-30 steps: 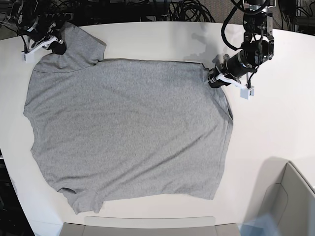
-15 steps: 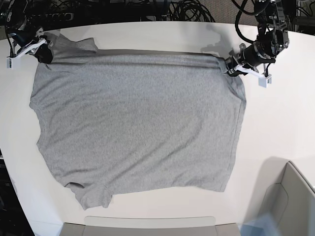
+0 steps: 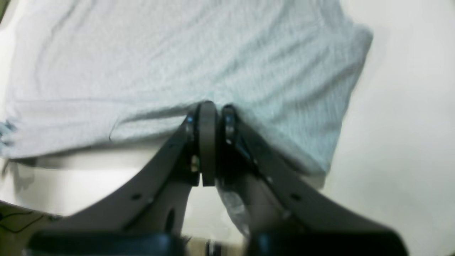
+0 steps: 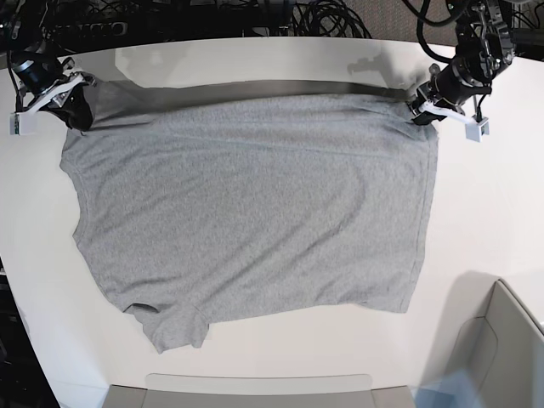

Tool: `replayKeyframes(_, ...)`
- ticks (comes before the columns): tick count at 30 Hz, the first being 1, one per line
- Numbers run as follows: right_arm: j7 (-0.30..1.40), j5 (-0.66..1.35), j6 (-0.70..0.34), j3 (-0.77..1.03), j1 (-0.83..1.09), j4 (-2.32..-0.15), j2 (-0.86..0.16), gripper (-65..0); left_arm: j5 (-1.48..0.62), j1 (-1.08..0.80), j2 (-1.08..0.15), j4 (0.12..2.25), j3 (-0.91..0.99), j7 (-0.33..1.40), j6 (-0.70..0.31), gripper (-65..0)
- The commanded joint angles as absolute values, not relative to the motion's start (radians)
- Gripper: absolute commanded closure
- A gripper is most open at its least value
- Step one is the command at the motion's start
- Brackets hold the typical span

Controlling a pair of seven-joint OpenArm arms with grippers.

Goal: Fold the T-shirt properly
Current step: 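Lift the shoulders and drag them toward the hem with both grippers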

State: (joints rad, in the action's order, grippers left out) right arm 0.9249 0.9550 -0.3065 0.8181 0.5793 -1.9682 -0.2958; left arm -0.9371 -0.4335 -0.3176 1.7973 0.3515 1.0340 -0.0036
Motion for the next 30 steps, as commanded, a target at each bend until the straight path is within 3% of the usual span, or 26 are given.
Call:
replayKeyframes(1,0.892,0.926,-0.303,0.826,0.57,-1.985,-0.314,0.0,-0.937,-0.421,-0.329,1.81,0.358,1.023,-0.004,0.0)
replayKeyframes(10,0.894,0.552,-0.306,0.651,0.317,-1.936,-0.317,0.0,-0.932,-0.275,-0.283,1.796,0.358,1.023,0.004,0.0)
replayKeyframes(18,0.886,0.539,-0.306,0.518,0.22,-1.738,-0.32,0.0,-0.932,-0.151,-0.263,1.656,0.361,1.023,0.004,0.0)
replayKeyframes(30,0.892,0.536,-0.305,0.369,0.165,-1.713,-0.36,0.0,-0.931,0.001,-0.306,1.514,0.357,1.024,0.004,0.0)
